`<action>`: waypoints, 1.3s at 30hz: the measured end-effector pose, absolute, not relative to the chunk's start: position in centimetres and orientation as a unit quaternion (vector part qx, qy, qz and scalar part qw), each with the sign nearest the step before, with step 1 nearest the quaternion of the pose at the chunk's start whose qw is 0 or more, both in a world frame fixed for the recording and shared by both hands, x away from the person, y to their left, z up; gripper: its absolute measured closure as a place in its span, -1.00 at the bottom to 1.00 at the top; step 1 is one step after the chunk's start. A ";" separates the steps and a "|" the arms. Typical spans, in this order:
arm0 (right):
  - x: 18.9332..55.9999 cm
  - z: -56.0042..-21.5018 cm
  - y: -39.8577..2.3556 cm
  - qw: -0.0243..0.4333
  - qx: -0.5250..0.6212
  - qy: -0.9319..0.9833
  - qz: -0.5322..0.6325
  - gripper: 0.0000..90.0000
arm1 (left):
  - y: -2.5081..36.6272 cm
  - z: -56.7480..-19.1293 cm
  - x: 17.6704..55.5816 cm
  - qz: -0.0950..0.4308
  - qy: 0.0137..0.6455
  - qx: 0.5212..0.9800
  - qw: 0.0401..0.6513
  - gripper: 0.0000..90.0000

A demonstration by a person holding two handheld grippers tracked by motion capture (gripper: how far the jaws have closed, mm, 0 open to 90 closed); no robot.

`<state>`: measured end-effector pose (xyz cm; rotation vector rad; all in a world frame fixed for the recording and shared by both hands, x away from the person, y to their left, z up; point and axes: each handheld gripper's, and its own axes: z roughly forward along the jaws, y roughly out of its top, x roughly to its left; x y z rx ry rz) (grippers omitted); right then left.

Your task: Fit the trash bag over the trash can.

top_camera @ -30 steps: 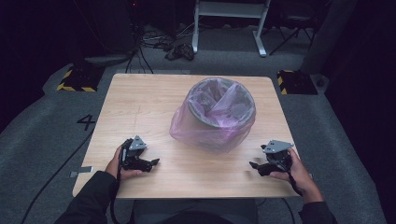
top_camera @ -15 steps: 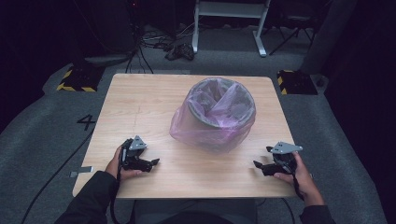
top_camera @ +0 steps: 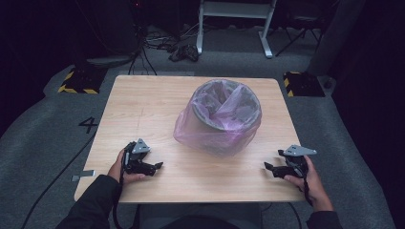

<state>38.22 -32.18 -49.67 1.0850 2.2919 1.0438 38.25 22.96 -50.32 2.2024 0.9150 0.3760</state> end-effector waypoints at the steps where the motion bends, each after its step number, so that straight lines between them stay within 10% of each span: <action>1: 38.3 -49.7 -32.3 0.198 0.390 0.818 0.373 -0.65 | 23.0 -50.3 38.2 0.146 0.354 0.852 0.356 -0.68; 39: 39.0 -50.3 -35.2 0.199 0.448 0.799 0.348 -0.71 | 22.9 -50.3 38.3 0.146 0.357 0.851 0.356 -0.67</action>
